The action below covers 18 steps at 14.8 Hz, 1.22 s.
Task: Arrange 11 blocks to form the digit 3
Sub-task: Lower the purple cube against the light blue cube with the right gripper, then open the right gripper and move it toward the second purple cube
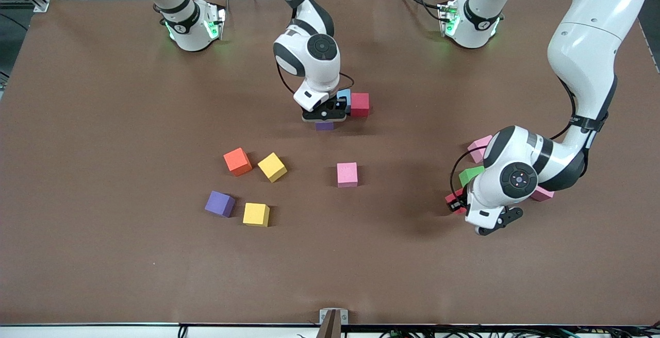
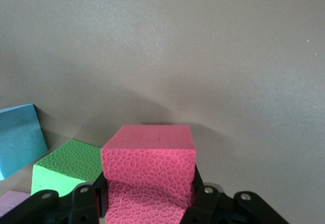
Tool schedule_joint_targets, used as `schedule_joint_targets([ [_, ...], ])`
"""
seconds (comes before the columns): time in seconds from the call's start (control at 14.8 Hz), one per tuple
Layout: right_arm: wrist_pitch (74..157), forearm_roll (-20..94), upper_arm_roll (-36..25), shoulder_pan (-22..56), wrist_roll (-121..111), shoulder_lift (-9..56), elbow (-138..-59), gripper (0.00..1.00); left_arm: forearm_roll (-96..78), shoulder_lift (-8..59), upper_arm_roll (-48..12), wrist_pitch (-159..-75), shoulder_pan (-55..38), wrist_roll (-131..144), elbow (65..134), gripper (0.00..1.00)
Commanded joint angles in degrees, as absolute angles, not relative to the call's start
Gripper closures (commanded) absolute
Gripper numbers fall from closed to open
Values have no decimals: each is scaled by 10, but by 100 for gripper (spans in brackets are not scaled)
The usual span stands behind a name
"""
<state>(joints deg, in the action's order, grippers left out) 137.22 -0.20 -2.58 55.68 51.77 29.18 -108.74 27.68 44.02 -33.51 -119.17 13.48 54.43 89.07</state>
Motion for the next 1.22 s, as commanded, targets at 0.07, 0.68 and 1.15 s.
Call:
schedule_joint_targets([
  [0.07,1372,-2,-31,563,525,288,-1092,0,267,439,-334,-1185,134,547,887,62],
  [0.68,1362,-1,-34,543,530,266,-1092,0,268,439,-333,-1185,135,547,887,62],
  [1.15,1322,2,-37,453,616,226,-1095,0,267,436,-334,-1185,134,548,887,61],
])
